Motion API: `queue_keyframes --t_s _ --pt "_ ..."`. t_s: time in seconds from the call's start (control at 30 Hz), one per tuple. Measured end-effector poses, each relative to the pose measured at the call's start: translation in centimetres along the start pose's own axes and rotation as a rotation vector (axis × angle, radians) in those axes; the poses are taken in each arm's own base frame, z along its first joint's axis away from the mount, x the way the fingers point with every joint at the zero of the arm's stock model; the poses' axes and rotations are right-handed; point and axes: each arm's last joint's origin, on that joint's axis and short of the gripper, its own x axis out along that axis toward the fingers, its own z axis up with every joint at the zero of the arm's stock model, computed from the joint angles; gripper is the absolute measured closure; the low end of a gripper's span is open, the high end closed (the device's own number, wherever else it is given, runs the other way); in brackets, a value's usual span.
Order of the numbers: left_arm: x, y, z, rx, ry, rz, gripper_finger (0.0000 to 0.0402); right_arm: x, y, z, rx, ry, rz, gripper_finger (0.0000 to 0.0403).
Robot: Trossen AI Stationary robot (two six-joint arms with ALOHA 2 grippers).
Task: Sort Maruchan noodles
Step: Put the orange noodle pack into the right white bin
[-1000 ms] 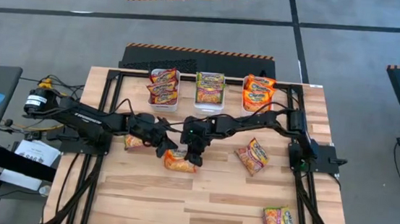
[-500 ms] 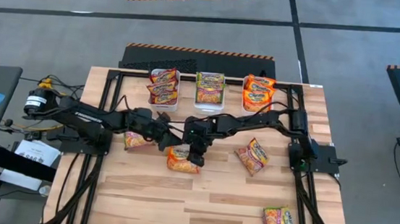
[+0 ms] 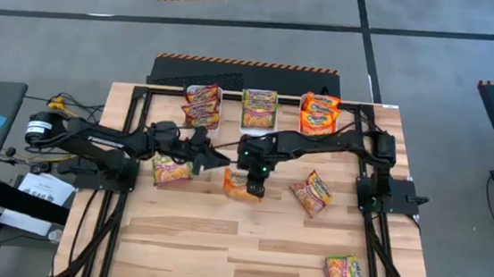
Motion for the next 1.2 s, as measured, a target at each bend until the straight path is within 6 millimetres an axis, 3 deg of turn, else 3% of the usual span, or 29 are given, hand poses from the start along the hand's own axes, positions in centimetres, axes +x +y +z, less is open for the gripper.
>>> queue_keyframes --t_s 0.2,0.4,1.0,1.2 --pt "0.5 -1.1 1.9 0.082 -0.053 -0.03 0.0285 -2.7 -0.4 -0.4 -0.009 0.012 -0.058 0.0397" --pt "0.7 -1.6 2.6 0.141 -0.069 -0.04 0.0285 -5.9 -0.5 -0.8 -0.014 -0.003 -0.098 0.0397" --pt "0.7 -1.4 2.3 0.143 -0.047 -0.011 0.0285 -16.5 -1.4 -4.0 -0.014 -0.073 -0.264 0.0395" --pt "0.7 -1.2 2.3 0.141 -0.049 0.014 0.0285 -20.2 -2.7 -5.7 0.012 -0.091 -0.358 0.0394"
